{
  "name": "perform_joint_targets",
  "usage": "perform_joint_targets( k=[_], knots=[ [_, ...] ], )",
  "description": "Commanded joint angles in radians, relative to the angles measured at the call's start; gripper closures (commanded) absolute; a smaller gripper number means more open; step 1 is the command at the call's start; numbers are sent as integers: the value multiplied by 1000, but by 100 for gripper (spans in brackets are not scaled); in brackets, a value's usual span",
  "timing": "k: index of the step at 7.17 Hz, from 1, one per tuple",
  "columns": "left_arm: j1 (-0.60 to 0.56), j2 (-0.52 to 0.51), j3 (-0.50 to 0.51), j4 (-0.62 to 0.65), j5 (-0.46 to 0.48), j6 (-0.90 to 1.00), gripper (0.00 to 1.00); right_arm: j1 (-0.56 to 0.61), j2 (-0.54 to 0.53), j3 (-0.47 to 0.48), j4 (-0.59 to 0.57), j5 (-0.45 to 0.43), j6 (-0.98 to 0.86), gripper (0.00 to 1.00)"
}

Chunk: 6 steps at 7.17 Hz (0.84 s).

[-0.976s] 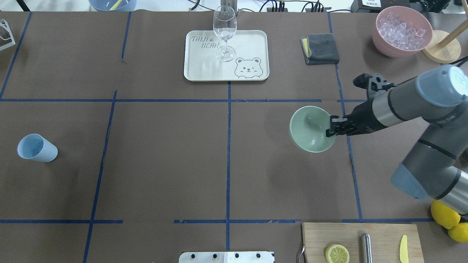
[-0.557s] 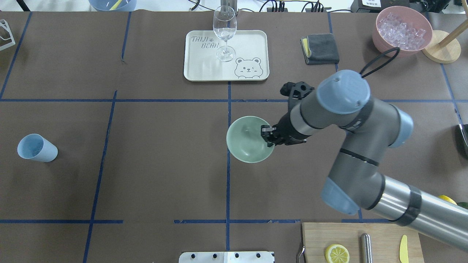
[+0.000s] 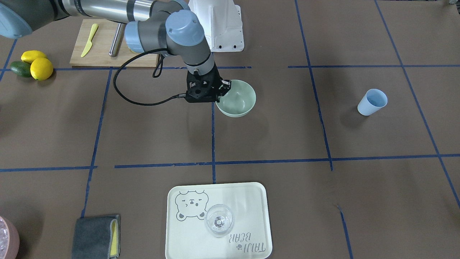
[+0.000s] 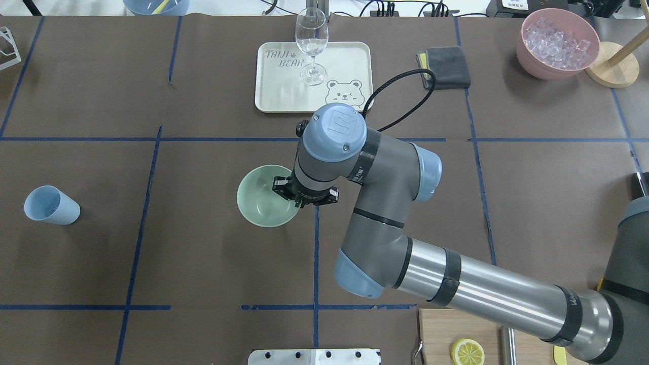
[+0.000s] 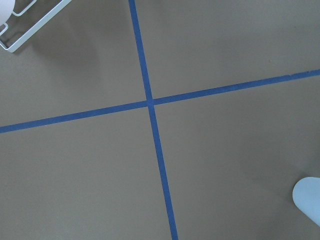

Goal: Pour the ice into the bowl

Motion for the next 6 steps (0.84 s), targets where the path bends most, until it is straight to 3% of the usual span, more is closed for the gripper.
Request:
perform_joint_targets(
  k=[1, 4, 6],
  knots=[
    [0, -1, -1, 0, 0, -1, 0, -9, 23, -53, 2, -1, -8, 100],
    [0, -1, -1, 0, 0, -1, 0, -9, 43, -93, 9, -12, -5, 100],
    [0, -1, 0, 0, 0, -1, 0, -9, 45, -137, 76, -13, 3, 100]
  ],
)
